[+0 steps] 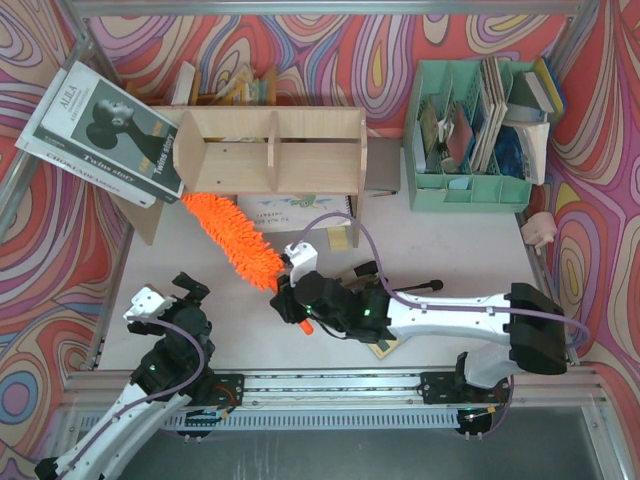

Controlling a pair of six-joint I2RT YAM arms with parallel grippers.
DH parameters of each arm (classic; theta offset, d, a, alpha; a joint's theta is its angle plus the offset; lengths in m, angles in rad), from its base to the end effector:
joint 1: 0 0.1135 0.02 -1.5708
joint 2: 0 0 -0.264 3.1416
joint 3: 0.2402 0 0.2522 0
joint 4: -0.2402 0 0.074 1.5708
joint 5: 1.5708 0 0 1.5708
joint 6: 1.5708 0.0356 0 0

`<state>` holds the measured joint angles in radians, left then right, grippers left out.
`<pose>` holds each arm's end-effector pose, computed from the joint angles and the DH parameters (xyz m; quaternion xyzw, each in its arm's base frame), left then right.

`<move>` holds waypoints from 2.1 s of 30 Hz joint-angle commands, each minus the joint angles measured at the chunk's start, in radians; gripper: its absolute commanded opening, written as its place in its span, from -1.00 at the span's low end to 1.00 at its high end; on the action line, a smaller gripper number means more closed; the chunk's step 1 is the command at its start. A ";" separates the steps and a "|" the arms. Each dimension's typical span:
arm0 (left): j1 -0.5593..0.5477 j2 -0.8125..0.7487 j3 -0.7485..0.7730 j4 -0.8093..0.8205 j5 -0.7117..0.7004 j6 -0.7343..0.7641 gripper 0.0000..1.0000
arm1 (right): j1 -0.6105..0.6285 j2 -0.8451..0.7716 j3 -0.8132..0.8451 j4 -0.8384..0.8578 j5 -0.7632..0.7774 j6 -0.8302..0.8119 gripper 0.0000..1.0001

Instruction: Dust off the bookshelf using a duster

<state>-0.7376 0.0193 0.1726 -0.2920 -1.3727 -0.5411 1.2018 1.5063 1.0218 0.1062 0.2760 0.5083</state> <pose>0.0747 -0.0207 0.2041 -0.3567 0.6216 0.0807 0.6927 0.1347 0.3214 0.2760 -0.2059 0.7971 0.3450 0.4509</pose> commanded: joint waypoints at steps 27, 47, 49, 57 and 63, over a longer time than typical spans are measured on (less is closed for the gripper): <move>0.006 -0.012 -0.024 0.025 0.006 0.029 0.97 | 0.098 0.056 0.097 -0.009 0.170 0.046 -1.00; 0.006 -0.014 -0.023 0.022 0.006 0.027 0.97 | 0.041 0.259 0.182 -0.156 -0.123 0.027 -1.00; 0.006 -0.015 -0.024 0.022 0.006 0.027 0.97 | 0.042 0.258 0.168 -0.162 -0.131 0.029 -1.00; 0.006 -0.013 -0.025 0.027 0.005 0.032 0.97 | 0.042 0.197 0.203 -0.068 -0.085 -0.061 -1.00; 0.006 -0.012 -0.027 0.027 0.007 0.036 0.97 | 0.042 0.133 0.190 -0.017 -0.104 -0.094 -1.00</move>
<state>-0.7368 0.0185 0.1638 -0.2848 -1.3689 -0.5266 1.2430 1.7271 1.1828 -0.0441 0.1604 0.4671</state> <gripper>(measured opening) 0.985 0.331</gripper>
